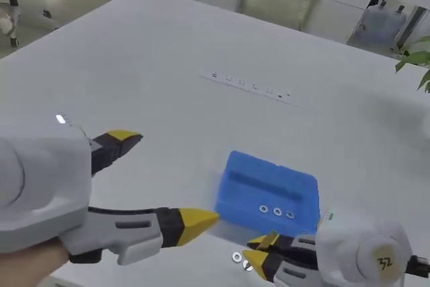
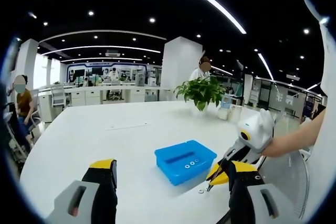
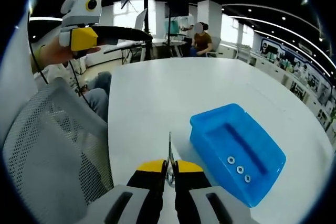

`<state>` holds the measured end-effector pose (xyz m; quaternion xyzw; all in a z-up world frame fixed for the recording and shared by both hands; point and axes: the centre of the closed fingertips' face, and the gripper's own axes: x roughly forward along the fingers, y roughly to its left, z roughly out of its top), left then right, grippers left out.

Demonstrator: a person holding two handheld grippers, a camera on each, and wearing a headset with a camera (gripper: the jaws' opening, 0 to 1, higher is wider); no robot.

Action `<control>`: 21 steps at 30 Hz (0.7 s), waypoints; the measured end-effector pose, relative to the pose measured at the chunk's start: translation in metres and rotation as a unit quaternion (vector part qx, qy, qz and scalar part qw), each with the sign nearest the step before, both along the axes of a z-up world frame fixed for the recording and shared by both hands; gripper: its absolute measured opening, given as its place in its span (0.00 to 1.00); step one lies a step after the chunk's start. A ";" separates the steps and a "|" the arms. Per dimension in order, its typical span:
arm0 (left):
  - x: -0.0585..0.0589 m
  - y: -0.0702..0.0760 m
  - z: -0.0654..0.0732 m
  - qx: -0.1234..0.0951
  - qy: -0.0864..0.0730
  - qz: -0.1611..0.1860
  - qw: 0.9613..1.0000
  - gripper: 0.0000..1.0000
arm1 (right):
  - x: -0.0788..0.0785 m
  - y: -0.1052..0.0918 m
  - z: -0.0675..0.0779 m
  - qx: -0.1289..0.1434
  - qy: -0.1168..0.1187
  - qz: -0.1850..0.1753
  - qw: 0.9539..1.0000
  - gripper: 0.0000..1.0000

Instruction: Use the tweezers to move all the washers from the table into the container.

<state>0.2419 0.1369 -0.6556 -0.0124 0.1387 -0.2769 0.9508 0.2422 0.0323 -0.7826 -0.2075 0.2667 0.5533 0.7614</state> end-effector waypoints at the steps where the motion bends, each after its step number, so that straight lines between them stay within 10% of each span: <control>1: 0.000 0.000 0.001 0.000 -0.001 0.000 1.000 0.90 | -0.001 0.000 0.000 0.001 0.002 0.000 1.000 0.02; 12: -0.005 -0.004 0.000 0.002 -0.001 0.004 1.000 0.90 | 0.005 -0.009 0.008 0.059 0.043 -0.058 0.996 0.02; 21: -0.008 -0.002 0.000 0.003 0.001 0.011 1.000 0.90 | 0.007 -0.004 0.005 0.053 0.044 -0.054 0.996 0.04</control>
